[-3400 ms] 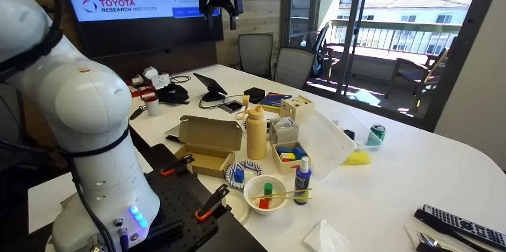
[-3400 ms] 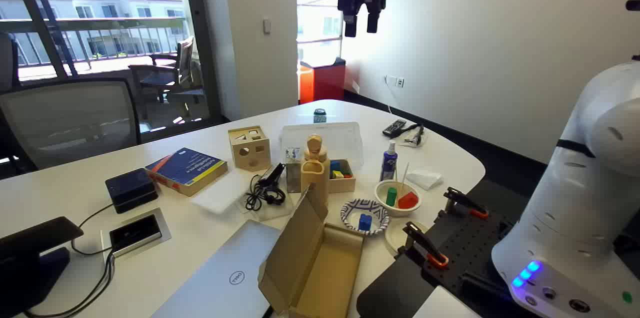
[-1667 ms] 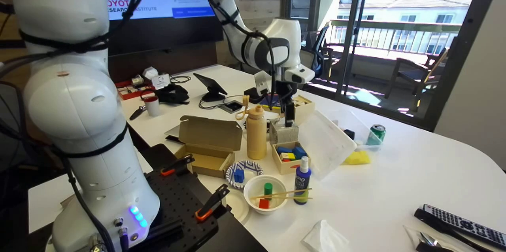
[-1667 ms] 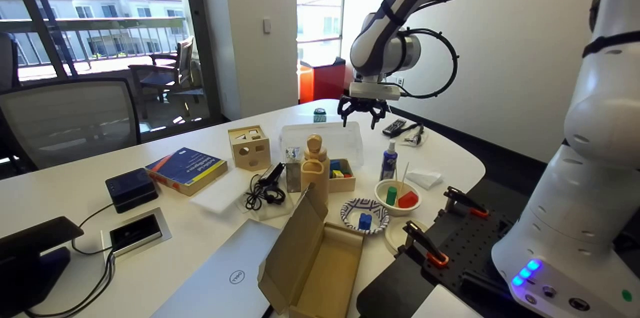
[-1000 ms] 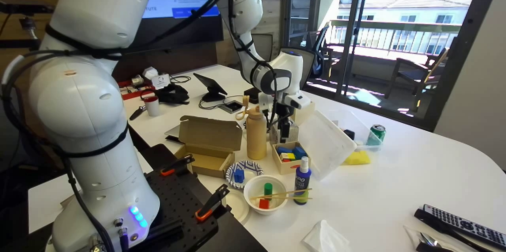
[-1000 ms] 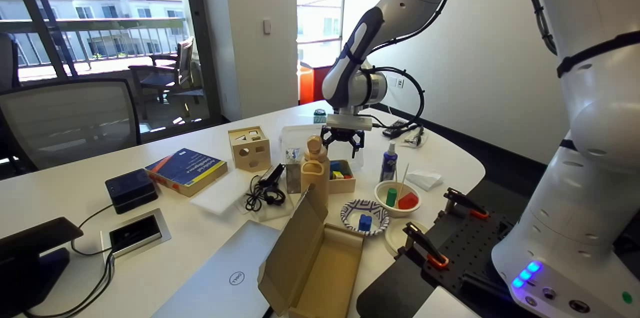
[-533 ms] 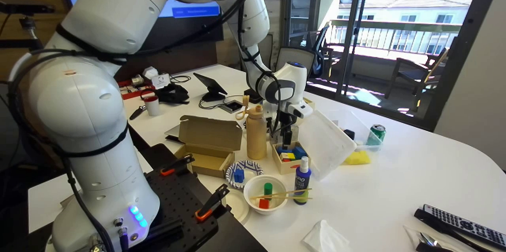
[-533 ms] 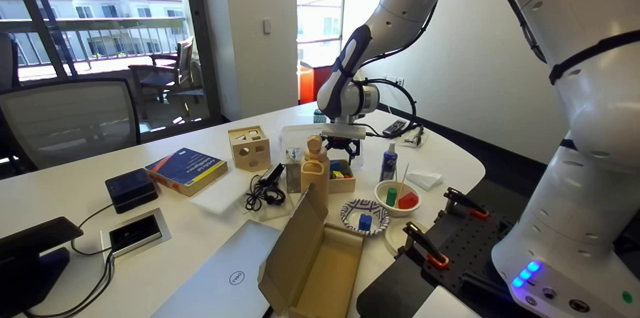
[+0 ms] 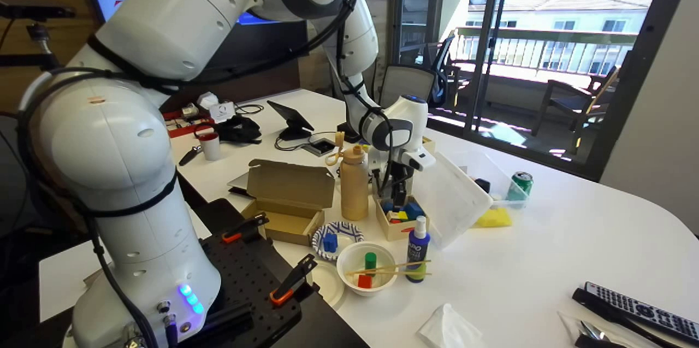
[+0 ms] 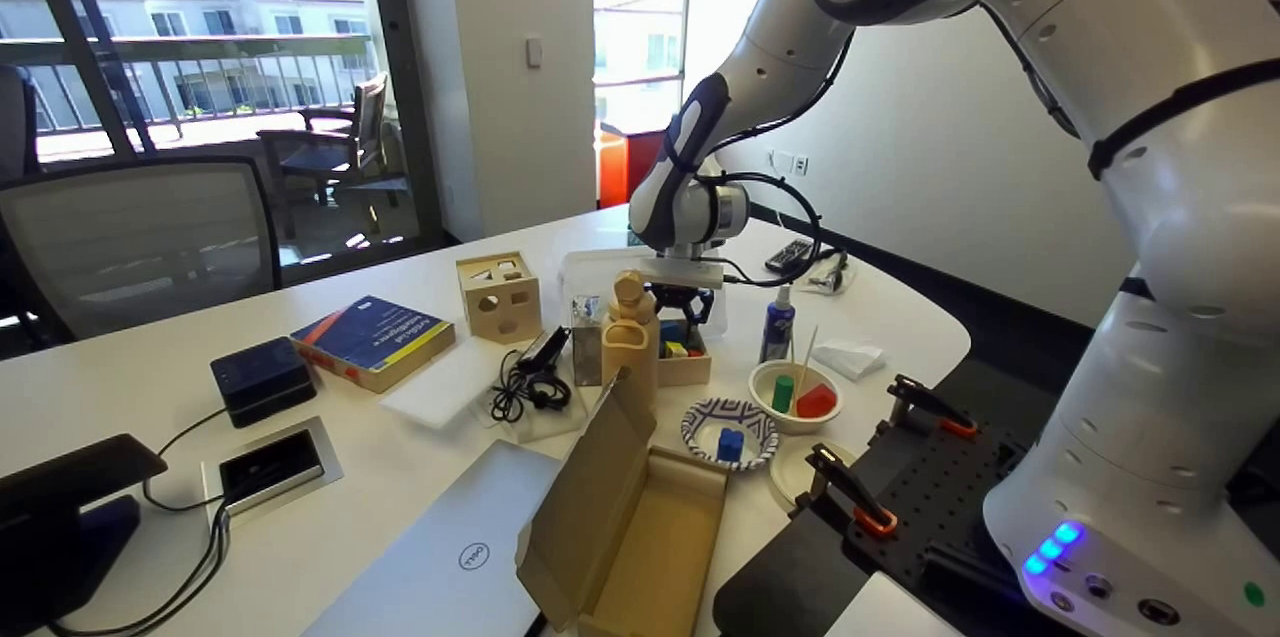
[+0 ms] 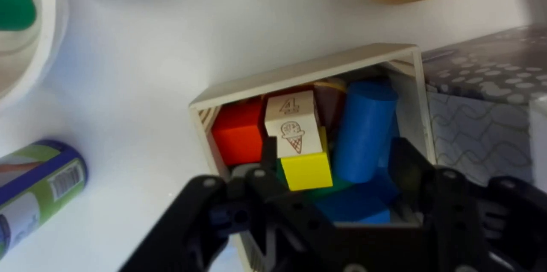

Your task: Remove one blue block from the wooden box and put it in the white bowl.

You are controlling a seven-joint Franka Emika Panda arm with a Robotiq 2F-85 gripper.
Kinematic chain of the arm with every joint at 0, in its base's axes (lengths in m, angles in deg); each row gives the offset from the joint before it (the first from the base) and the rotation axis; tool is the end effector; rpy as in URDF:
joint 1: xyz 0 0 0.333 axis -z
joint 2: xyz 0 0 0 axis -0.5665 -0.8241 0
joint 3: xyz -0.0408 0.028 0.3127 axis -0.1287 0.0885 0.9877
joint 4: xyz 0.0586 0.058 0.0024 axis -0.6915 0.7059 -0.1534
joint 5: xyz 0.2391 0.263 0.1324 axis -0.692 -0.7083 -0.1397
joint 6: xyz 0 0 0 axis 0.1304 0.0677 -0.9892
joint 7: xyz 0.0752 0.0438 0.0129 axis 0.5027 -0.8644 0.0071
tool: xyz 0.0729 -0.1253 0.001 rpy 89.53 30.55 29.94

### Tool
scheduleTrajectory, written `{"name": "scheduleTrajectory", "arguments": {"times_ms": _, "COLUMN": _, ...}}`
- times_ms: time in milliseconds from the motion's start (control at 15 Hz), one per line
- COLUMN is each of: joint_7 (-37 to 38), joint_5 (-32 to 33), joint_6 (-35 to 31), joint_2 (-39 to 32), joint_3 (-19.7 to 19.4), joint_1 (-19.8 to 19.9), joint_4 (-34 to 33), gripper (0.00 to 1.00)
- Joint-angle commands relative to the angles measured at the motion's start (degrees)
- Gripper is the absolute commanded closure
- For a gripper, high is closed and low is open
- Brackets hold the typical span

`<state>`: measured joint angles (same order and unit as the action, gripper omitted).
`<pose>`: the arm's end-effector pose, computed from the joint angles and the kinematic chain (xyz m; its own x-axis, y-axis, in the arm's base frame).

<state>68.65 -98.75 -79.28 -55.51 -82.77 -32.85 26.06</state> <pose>0.5908 -0.0615 0.0383 0.6744 -0.7357 -0.0626 -0.7382 -0.6738 -0.0327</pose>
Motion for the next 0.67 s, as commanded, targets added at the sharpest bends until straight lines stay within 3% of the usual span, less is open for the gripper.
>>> {"name": "scheduleTrajectory", "arguments": {"times_ms": 0, "joint_7": 1.24, "joint_5": -1.53, "joint_6": 2.89, "joint_2": -2.17, "joint_3": -0.96, "joint_1": -1.27, "joint_4": -3.43, "gripper": 0.27}}
{"name": "scheduleTrajectory", "arguments": {"times_ms": 267, "joint_7": 1.55, "joint_5": -1.63, "joint_6": 3.81, "joint_2": -3.88, "joint_3": -0.98, "joint_1": -1.64, "joint_4": -5.47, "gripper": 0.26}}
{"name": "scheduleTrajectory", "arguments": {"times_ms": 467, "joint_7": 1.86, "joint_5": -1.62, "joint_6": 5.05, "joint_2": -4.73, "joint_3": -1.12, "joint_1": -1.99, "joint_4": -6.71, "gripper": 0.33}}
{"name": "scheduleTrajectory", "arguments": {"times_ms": 533, "joint_7": 2.0, "joint_5": -1.71, "joint_6": 5.42, "joint_2": -4.95, "joint_3": -1.05, "joint_1": -1.96, "joint_4": -7.04, "gripper": 0.44}}
{"name": "scheduleTrajectory", "arguments": {"times_ms": 600, "joint_7": 2.45, "joint_5": -1.85, "joint_6": 5.98, "joint_2": -5.15, "joint_3": -0.98, "joint_1": -1.89, "joint_4": -7.42, "gripper": 0.46}}
